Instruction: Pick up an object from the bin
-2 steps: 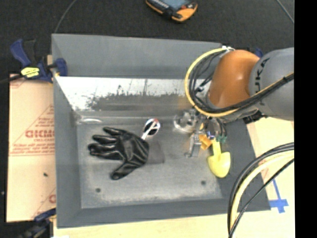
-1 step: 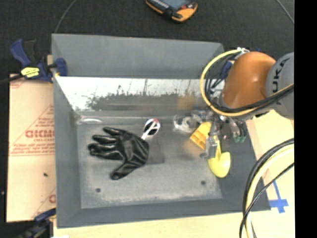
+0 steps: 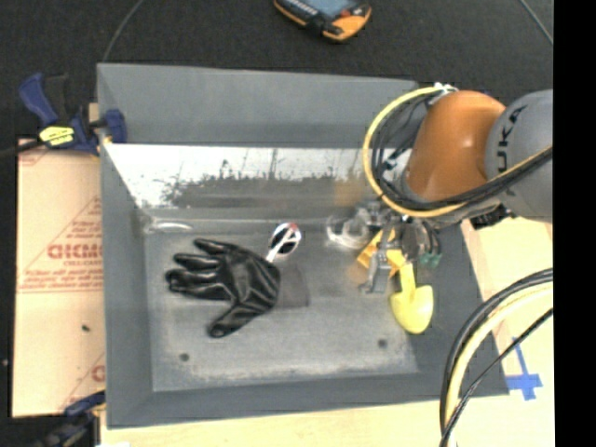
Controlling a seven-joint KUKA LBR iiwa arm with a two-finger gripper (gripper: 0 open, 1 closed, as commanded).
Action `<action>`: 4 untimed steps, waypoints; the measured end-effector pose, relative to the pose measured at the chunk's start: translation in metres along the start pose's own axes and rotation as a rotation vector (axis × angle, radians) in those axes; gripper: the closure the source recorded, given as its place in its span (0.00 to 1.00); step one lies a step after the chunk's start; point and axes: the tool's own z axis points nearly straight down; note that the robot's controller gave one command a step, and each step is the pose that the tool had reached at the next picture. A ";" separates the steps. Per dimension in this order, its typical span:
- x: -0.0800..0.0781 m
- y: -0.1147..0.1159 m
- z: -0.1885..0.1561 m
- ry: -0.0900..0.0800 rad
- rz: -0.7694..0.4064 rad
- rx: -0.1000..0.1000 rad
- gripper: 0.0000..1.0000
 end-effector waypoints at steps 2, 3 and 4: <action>-0.012 -0.006 0.008 -0.005 -0.010 -0.001 0.00; -0.029 -0.064 0.049 -0.008 -0.296 0.010 0.00; -0.025 -0.054 0.030 0.005 -0.259 0.003 0.00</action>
Offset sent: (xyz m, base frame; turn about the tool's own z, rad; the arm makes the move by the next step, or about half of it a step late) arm 0.0107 -0.0096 -0.0100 -0.0070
